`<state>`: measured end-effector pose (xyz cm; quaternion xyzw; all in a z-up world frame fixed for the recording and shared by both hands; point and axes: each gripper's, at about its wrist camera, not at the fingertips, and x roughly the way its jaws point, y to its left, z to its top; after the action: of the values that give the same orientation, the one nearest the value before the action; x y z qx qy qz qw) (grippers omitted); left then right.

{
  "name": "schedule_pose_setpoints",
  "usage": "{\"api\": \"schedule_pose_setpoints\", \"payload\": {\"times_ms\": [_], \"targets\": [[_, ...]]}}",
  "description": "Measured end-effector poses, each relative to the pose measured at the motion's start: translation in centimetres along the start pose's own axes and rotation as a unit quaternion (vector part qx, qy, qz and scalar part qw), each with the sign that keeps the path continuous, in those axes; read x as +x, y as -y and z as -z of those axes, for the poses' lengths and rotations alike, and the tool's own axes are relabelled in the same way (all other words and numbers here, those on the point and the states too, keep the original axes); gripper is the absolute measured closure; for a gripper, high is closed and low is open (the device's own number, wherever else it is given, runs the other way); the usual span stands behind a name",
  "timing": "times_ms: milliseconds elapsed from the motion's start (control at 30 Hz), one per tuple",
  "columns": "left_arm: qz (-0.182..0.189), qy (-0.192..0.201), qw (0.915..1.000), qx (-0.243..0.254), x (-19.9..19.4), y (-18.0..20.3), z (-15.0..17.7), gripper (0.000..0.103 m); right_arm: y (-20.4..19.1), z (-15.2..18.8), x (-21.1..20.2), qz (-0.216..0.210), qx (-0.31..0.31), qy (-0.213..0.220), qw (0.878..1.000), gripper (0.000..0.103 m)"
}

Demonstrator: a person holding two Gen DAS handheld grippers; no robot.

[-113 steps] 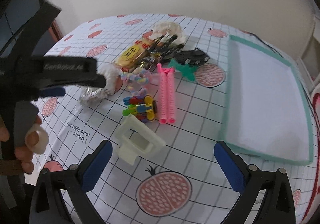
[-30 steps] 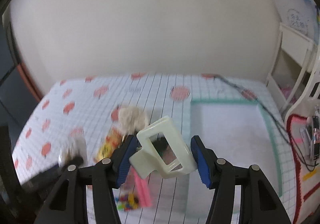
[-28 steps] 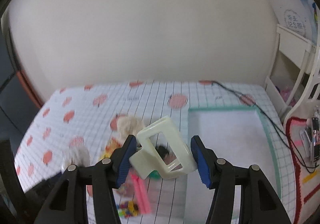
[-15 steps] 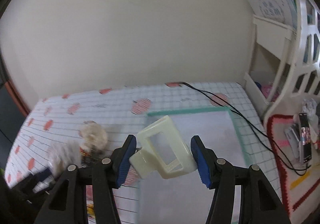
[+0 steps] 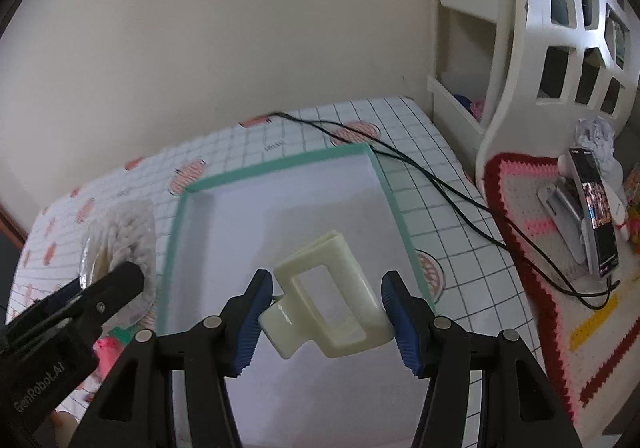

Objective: Organize objects
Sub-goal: 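Carry swab bag and claw clip over the teal tray with both tools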

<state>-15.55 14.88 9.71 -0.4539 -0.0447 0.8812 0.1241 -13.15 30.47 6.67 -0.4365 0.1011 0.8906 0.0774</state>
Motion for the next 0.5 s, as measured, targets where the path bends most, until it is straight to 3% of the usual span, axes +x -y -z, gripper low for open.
{"api": "schedule_pose_setpoints", "payload": {"times_ms": [500], "targets": [[0.002, -0.053, 0.9986, 0.006, 5.0, 0.3, 2.2, 0.045, 1.0, 2.1, 4.1, 0.009, 0.001, -0.058, 0.998, 0.043]]}}
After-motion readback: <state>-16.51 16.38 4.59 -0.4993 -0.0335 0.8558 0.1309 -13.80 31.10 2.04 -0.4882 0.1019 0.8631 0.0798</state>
